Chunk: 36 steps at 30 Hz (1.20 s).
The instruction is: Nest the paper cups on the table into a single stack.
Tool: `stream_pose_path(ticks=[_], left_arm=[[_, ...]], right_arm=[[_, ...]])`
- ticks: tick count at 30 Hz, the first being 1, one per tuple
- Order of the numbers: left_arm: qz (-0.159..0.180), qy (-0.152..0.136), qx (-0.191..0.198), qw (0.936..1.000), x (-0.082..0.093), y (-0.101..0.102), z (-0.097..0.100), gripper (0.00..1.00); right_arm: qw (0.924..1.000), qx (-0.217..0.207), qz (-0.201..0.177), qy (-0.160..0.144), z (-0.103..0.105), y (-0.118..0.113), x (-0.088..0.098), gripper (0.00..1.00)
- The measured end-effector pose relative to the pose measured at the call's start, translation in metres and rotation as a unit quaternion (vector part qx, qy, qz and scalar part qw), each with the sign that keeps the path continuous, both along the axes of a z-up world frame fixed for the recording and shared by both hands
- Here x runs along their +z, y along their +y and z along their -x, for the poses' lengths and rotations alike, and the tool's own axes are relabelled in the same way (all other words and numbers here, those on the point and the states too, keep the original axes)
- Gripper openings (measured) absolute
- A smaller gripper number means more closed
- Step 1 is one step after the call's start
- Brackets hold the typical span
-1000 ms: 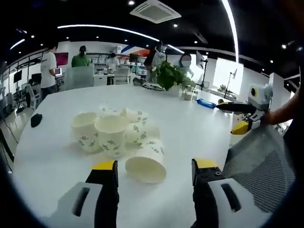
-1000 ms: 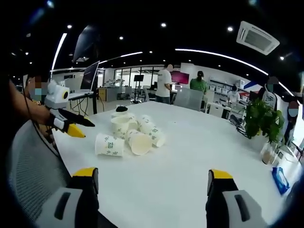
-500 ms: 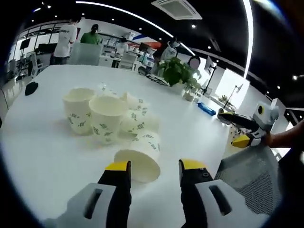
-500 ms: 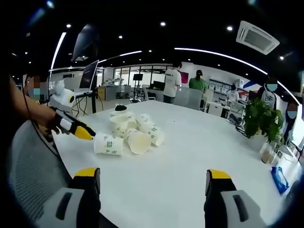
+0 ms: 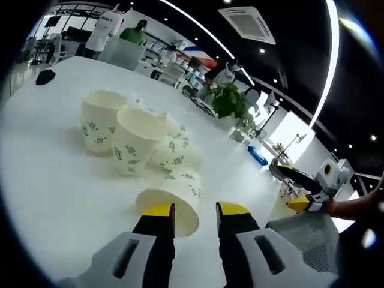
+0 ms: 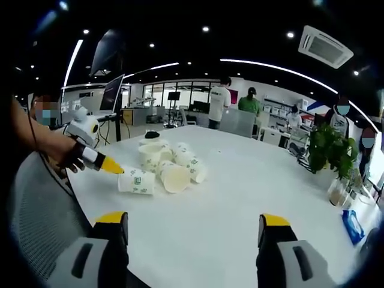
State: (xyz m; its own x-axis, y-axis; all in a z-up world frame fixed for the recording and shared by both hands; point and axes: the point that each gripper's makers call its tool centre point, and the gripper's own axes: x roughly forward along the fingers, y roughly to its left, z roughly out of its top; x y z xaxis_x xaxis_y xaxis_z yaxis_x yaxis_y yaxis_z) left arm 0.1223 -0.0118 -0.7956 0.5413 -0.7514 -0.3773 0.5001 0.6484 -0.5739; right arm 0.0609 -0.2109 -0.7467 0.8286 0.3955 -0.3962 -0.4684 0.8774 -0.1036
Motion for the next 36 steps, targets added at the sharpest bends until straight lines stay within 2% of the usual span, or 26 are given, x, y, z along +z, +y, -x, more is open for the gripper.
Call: stream_pose_path(ticks=[4,9,13,25,28,30,33,36], left_arm=[[0.005,0.006,0.003,1.0,-0.001,-0.003,-0.001,0.16],[-0.003,-0.013,0.0,0.9999,0.004,-0.004,-0.001,0.01],[0.001,-0.017,-0.008,0.9998,0.01,-0.008,0.002,0.0],[-0.021,-0.046,-0.06,0.9969,0.036,-0.016,0.015,0.0],[-0.043,-0.063,-0.078,0.9941,0.04,-0.016,0.015,0.0],[-0.066,-0.089,-0.088,0.99,0.044,-0.017,0.013,0.0],[-0.096,-0.101,-0.104,0.9848,0.047,-0.021,0.016,0.0],[-0.107,-0.113,-0.111,0.9816,0.051,-0.024,0.016,0.0]], right_arm=[[1.0,0.0,0.002,0.005,0.001,0.0,-0.002,0.89],[1.0,0.0,0.005,0.008,0.001,-0.001,-0.003,0.88],[0.9999,0.0,0.005,0.009,0.001,-0.001,-0.004,0.88],[1.0,0.001,-0.006,0.003,0.0,0.0,-0.001,0.9],[1.0,0.001,-0.005,0.003,0.0,-0.001,-0.002,0.9],[1.0,0.001,-0.003,0.005,0.0,-0.002,-0.003,0.9],[1.0,0.0,0.001,0.001,-0.001,-0.003,-0.003,0.9],[1.0,-0.001,0.0,0.001,-0.001,-0.003,-0.002,0.9]])
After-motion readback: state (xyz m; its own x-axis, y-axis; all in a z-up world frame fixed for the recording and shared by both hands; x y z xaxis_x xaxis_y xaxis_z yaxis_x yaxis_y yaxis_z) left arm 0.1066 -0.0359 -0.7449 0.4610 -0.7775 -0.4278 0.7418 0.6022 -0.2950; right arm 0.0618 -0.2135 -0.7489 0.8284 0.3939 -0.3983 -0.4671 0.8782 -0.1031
